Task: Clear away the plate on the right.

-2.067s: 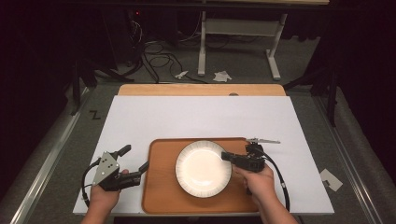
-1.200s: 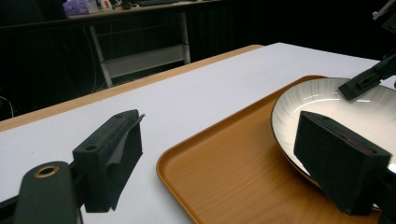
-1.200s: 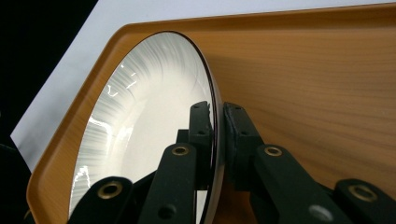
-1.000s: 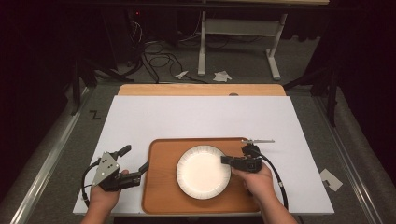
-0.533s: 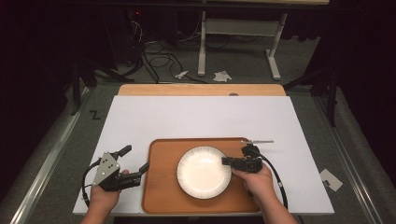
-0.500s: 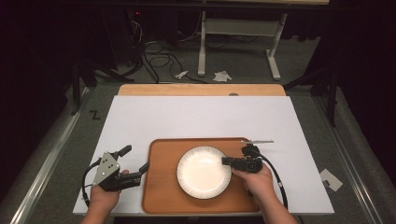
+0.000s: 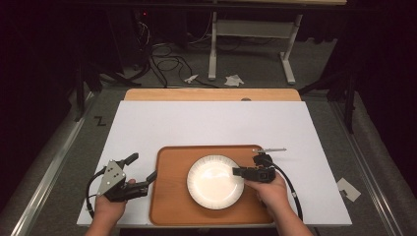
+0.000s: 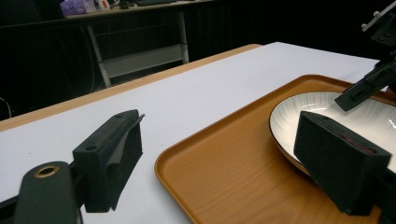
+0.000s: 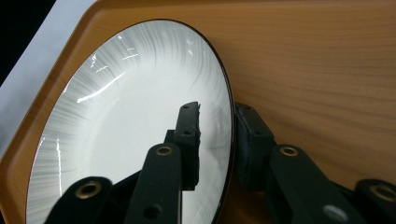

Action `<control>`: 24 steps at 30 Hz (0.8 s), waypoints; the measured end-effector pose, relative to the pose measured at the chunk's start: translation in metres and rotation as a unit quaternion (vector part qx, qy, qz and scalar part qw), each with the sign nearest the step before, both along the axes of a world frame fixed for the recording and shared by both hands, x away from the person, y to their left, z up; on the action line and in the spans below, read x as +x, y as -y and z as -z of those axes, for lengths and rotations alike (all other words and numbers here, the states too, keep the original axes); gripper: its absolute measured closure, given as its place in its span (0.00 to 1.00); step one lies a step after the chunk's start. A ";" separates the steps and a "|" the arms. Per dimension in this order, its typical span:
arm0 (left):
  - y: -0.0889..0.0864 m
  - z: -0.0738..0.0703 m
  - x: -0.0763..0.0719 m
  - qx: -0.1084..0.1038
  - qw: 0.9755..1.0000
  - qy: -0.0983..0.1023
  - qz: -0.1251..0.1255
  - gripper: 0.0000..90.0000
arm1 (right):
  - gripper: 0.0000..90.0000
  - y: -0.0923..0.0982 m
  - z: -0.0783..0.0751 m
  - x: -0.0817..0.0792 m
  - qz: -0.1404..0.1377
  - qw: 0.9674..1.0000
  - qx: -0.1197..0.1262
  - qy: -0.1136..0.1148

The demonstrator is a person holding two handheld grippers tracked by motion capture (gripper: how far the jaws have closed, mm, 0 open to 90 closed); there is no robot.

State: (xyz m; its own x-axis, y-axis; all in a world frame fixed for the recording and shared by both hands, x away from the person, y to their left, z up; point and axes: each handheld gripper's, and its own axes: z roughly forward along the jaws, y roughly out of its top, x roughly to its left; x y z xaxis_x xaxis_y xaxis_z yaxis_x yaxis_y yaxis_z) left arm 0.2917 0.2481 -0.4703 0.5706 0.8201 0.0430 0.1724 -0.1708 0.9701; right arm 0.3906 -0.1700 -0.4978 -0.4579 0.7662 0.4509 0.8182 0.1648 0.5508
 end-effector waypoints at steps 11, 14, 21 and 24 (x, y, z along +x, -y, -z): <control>0.000 0.000 0.000 -0.001 1.000 -0.004 0.000 0.17 | 0.63 0.001 -0.004 -0.002 -0.008 1.000 0.000 0.018; -0.001 0.000 0.001 0.001 1.000 -0.008 0.000 0.17 | 0.57 0.004 -0.009 -0.004 -0.015 0.999 0.007 0.046; -0.005 0.000 0.001 -0.002 1.000 -0.010 -0.013 0.17 | 0.51 0.016 -0.032 -0.012 -0.028 0.995 0.004 0.100; -0.007 0.000 0.001 -0.003 1.000 -0.011 -0.013 0.17 | 0.40 0.037 -0.047 -0.014 -0.005 0.989 -0.008 0.144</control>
State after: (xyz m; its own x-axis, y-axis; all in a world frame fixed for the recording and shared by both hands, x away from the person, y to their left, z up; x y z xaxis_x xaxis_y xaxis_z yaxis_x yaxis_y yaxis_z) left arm 0.2925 0.2550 -0.4703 0.5491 0.8354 0.0257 0.1981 -0.1600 0.9670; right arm 0.3761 -0.2069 -0.4504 -0.5733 0.7669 0.2884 0.6253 0.1821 0.7589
